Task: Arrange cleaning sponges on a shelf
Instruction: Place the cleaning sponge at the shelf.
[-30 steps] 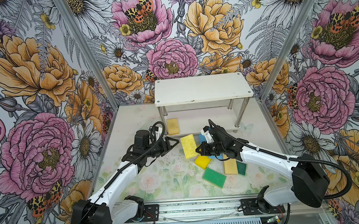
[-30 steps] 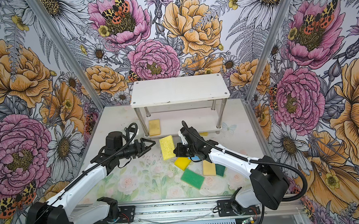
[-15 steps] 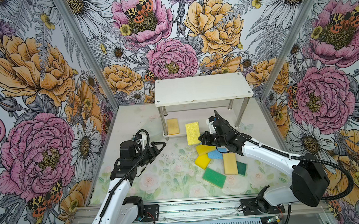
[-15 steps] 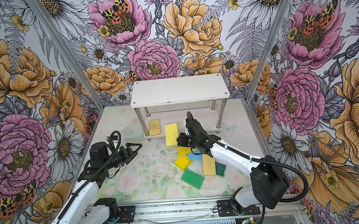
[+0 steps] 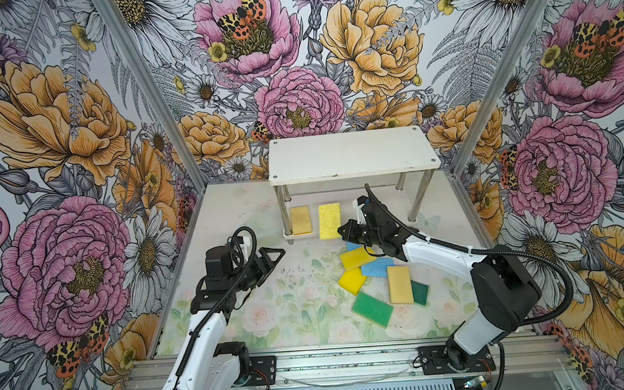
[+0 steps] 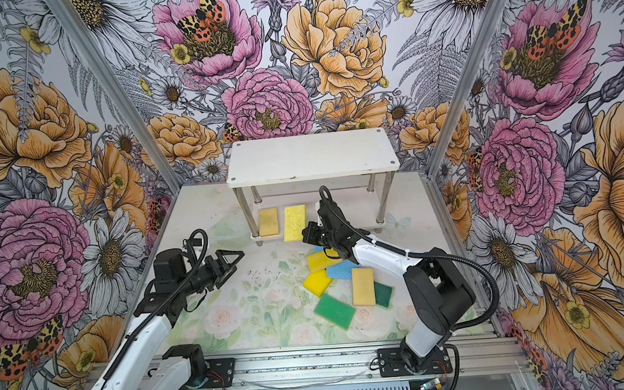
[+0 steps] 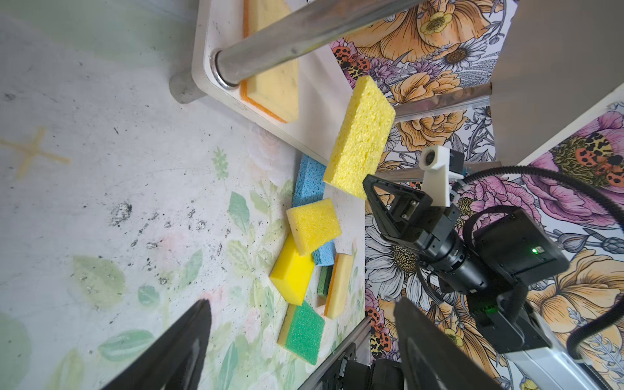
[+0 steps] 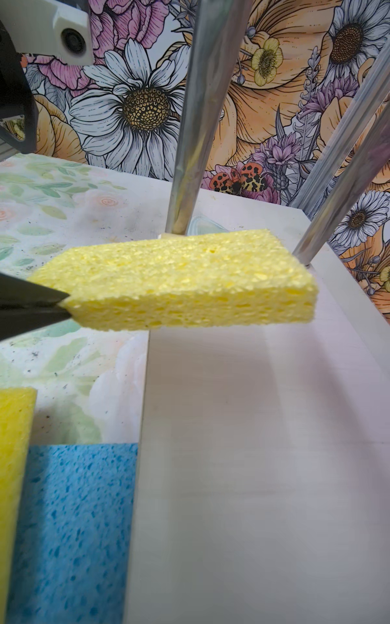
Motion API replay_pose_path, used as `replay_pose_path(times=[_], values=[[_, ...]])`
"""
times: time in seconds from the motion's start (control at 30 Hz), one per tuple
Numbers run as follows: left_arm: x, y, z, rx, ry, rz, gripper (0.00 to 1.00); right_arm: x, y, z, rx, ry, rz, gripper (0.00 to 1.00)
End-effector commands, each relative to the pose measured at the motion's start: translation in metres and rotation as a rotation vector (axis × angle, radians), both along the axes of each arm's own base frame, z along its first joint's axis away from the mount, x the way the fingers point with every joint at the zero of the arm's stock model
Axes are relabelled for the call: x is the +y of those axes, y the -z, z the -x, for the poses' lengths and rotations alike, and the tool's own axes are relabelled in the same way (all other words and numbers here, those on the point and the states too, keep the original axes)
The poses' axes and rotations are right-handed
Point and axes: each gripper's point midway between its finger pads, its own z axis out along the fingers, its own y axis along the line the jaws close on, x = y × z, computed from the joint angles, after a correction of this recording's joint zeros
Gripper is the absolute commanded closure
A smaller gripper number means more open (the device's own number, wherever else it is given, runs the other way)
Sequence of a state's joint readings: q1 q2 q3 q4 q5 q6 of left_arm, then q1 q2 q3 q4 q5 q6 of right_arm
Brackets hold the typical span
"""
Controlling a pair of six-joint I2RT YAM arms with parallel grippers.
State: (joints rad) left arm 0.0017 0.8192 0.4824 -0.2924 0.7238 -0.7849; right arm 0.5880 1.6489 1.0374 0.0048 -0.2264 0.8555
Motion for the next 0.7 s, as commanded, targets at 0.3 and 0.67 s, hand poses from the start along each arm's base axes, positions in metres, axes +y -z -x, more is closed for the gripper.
replay_pose_path(times=[0.3,0.67], values=[[-0.003,0.002,0.004,0.0,0.028,0.013,0.13,0.019,-0.011,-0.045,-0.064,-0.014,-0.042,1.0],[-0.003,0.004,0.003,0.01,0.028,0.015,0.12,0.021,0.007,-0.055,-0.032,-0.03,-0.024,1.0]])
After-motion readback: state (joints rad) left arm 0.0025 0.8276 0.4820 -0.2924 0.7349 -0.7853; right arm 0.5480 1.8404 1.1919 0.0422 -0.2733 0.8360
